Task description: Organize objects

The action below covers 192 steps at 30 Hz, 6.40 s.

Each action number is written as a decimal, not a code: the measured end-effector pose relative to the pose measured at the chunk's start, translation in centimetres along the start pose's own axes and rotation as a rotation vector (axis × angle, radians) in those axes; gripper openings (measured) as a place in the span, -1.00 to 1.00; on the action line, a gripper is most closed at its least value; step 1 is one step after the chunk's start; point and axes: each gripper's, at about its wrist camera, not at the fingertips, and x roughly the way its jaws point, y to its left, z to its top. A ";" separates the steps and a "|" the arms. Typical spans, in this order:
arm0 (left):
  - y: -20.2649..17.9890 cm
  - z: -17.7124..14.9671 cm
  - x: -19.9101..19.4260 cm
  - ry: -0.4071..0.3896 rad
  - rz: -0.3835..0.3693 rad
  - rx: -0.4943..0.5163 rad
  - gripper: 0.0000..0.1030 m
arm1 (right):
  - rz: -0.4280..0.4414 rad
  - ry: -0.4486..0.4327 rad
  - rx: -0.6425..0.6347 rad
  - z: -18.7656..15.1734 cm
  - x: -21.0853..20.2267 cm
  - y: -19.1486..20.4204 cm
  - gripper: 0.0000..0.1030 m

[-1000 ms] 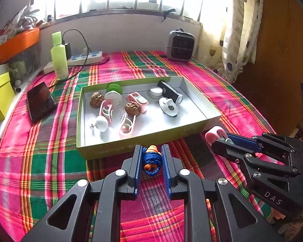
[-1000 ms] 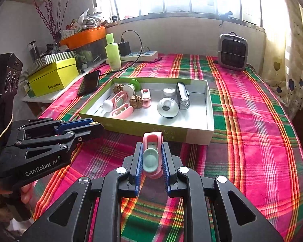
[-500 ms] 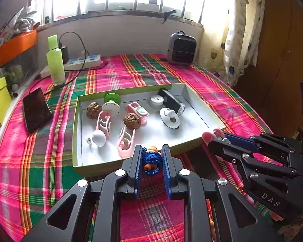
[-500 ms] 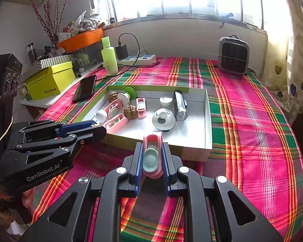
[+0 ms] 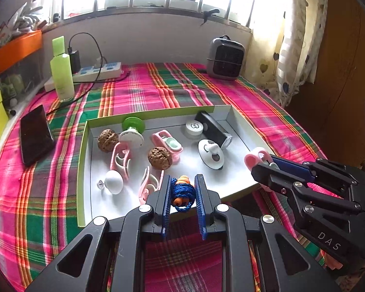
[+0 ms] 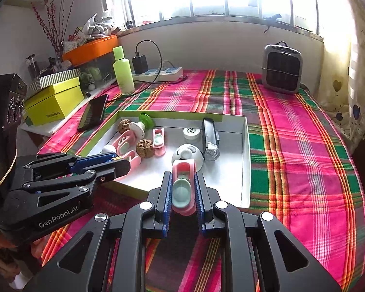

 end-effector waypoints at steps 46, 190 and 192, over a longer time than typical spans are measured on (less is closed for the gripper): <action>-0.5 1.6 6.2 0.088 0.013 -0.035 -0.66 | -0.052 0.153 -0.022 2.1 5.6 -3.3 -0.64; -2.2 -9.4 -3.0 0.036 0.257 -0.088 0.11 | -0.206 0.117 0.052 -7.9 -1.9 1.3 0.13; -2.2 -9.4 -3.0 0.036 0.257 -0.088 0.11 | -0.206 0.117 0.052 -7.9 -1.9 1.3 0.13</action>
